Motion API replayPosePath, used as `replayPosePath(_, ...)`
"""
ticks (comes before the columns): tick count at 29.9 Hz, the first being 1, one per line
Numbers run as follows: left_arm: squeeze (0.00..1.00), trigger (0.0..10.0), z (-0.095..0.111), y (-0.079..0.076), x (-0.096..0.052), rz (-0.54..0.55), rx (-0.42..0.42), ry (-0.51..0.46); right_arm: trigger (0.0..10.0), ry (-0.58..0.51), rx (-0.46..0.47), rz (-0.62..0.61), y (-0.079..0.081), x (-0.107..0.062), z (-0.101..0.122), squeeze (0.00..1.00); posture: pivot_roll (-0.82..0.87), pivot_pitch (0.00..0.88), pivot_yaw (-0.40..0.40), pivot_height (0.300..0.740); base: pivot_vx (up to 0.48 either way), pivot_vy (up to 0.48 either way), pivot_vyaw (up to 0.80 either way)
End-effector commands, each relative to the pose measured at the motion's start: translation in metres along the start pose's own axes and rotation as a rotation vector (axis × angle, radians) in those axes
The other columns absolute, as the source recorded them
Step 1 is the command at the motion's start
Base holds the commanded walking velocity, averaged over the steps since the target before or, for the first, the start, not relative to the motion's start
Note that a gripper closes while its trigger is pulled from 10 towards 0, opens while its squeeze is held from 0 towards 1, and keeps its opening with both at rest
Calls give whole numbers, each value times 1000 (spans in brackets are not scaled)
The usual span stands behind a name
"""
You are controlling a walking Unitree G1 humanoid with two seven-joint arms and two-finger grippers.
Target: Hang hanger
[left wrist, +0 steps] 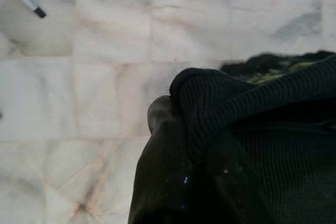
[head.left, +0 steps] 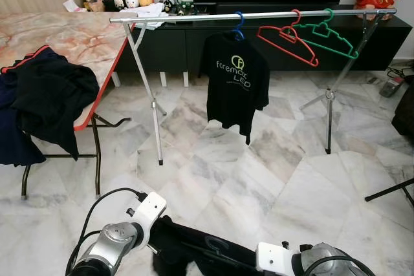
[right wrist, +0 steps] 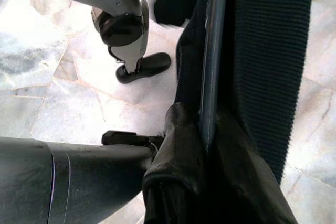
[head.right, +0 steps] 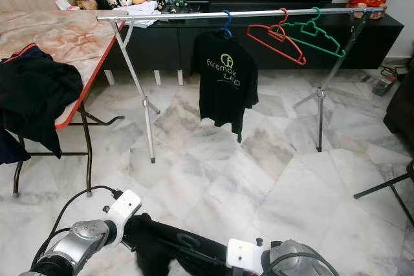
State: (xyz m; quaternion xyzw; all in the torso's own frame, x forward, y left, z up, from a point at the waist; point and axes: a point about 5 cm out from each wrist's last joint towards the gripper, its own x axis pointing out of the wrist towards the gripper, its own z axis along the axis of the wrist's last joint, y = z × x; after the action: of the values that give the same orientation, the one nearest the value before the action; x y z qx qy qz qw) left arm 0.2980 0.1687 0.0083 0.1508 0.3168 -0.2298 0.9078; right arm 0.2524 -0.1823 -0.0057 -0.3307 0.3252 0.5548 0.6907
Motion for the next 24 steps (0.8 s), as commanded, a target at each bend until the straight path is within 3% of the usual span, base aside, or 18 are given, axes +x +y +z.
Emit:
replayPosePath(1,0,8431,-9,20,-6,113,22,68,0,37,10,20,4,-4,-10,0,-28,90,12,740,0,0,0)
replayPosePath(2,0,0,-14,23,-8,121,35,107,0,39,11,5,2,-5,-10,0,-28,90,12,740,0,0,0)
replayPosePath(10,0,0,-32,27,-14,165,73,209,0,-4,28,-26,-4,-9,-6,0,-27,91,13,740,0,0,0)
replayPosePath(11,0,0,-41,29,-16,180,109,263,0,-41,33,-45,-9,-13,-1,0,-31,91,13,740,0,0,0)
replayPosePath(14,0,0,-44,28,-17,172,128,287,0,-32,24,-64,-12,-16,-2,0,-33,91,13,740,0,0,0)
replayPosePath(17,0,0,-50,29,-19,168,211,349,0,-43,35,-93,-17,-22,-3,0,-33,91,13,740,0,0,0)
replayPosePath(18,0,0,-50,29,-19,170,219,347,0,-46,39,-99,-18,-23,-3,0,-34,90,14,740,0,0,0)
replayPosePath(21,0,0,-42,28,-16,162,139,276,0,-28,27,-96,-19,-24,-4,0,-35,91,13,740,0,0,0)
replayPosePath(24,0,0,-39,31,-17,181,212,285,0,-29,28,-92,-17,-23,-4,0,-31,91,14,740,0,0,0)
